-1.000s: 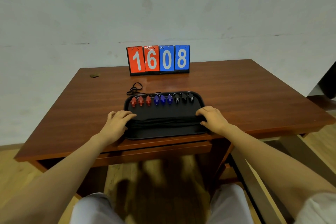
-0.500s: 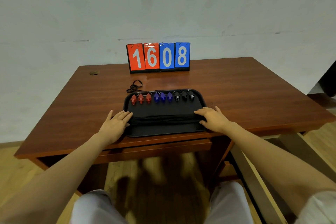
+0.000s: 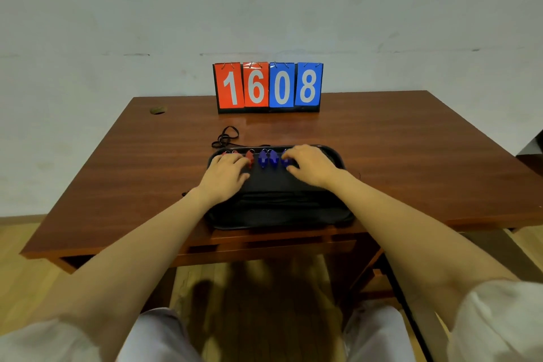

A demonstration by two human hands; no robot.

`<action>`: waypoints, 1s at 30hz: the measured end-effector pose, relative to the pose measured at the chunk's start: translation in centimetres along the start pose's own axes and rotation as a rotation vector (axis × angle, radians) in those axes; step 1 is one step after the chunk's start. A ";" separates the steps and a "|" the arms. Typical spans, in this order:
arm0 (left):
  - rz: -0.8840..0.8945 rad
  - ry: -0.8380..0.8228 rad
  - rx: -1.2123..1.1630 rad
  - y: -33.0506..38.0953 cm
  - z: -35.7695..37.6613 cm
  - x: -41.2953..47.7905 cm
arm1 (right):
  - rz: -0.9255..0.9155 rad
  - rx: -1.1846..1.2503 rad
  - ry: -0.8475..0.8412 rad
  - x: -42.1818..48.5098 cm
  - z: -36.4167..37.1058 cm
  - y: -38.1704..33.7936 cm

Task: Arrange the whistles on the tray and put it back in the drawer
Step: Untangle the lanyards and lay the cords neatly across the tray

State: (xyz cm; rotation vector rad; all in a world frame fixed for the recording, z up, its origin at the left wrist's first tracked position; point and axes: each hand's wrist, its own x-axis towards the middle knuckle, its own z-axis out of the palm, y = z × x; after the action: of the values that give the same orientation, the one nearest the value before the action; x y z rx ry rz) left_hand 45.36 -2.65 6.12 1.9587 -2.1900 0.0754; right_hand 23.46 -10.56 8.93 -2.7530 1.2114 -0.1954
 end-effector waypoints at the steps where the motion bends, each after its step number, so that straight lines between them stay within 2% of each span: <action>1: -0.018 0.007 -0.009 -0.2 -0.2 1.2 | 0.004 0.011 0.000 1.5 -0.3 -0.3; 10: -0.197 -0.078 -0.040 -6.4 0.1 10.1 | 0.139 0.153 -0.162 13.5 0.6 0.8; 14: -0.245 -0.243 -0.168 -9.9 1.3 12.4 | 0.221 0.324 -0.339 16.6 1.9 2.2; 18: -0.216 -0.328 -0.149 -12.1 2.8 13.7 | 0.228 0.362 -0.393 18.1 3.4 3.2; 21: -0.291 -0.247 -0.159 -11.9 3.6 14.2 | 0.246 0.360 -0.374 18.8 4.3 3.7; 24: -0.342 -0.181 0.017 -11.1 4.0 14.1 | 0.278 0.238 -0.279 18.7 4.9 4.1; 26: -0.348 -0.148 0.140 -10.9 4.3 13.8 | 0.316 0.253 -0.189 18.5 4.9 4.3; 30: -0.355 -0.025 0.042 -10.4 3.1 13.5 | 0.370 0.407 0.011 18.0 3.7 3.7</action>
State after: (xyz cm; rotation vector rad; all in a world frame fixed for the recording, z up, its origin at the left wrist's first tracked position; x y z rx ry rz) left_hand 53.90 -17.66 4.54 2.3487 -1.8336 0.0436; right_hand 33.47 -26.15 5.89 -2.1486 1.4661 -0.3700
